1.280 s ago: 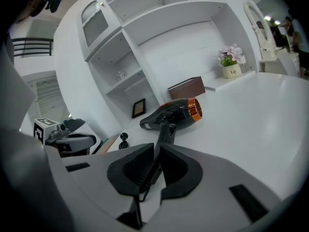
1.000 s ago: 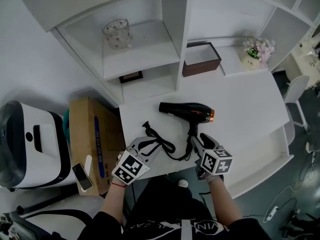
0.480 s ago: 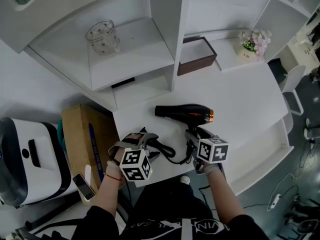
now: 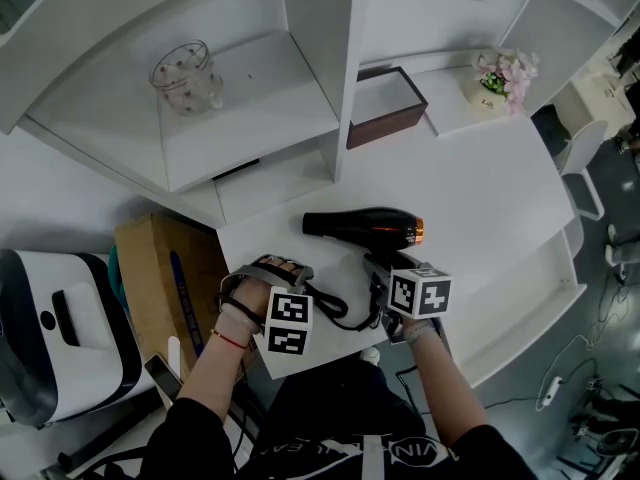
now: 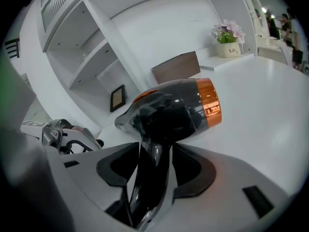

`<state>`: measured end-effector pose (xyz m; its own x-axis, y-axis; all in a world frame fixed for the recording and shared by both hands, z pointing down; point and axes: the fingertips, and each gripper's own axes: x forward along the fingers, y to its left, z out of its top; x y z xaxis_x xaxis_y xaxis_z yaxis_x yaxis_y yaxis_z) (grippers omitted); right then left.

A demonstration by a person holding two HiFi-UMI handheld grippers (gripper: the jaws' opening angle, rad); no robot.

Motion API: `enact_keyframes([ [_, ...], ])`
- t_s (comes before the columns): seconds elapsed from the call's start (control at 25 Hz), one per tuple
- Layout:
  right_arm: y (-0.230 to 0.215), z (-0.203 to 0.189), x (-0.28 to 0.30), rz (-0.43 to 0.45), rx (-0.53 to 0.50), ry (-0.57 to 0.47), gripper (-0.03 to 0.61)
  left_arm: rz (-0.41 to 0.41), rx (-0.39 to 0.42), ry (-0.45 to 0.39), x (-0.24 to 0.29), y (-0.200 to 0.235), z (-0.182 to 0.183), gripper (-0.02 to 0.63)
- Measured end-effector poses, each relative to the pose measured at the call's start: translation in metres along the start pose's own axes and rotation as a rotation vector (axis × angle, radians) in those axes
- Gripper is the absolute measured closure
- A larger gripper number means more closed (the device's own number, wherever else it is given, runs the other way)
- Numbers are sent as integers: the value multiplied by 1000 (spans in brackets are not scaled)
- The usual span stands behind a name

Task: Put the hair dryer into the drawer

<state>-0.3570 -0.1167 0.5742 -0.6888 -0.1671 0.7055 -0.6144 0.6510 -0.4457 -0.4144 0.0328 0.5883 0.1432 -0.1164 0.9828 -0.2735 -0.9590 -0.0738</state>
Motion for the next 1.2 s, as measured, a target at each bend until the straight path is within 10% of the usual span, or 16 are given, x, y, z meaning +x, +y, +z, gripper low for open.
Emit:
enact_keyframes([
  [0.6,-1,-1,7,43,44,3,381,-125,-24,75,10,-6,-4,390],
  [1.2,-18,-19,-50,88,220,-96,400,-41,30,34,3,-40,30,448],
])
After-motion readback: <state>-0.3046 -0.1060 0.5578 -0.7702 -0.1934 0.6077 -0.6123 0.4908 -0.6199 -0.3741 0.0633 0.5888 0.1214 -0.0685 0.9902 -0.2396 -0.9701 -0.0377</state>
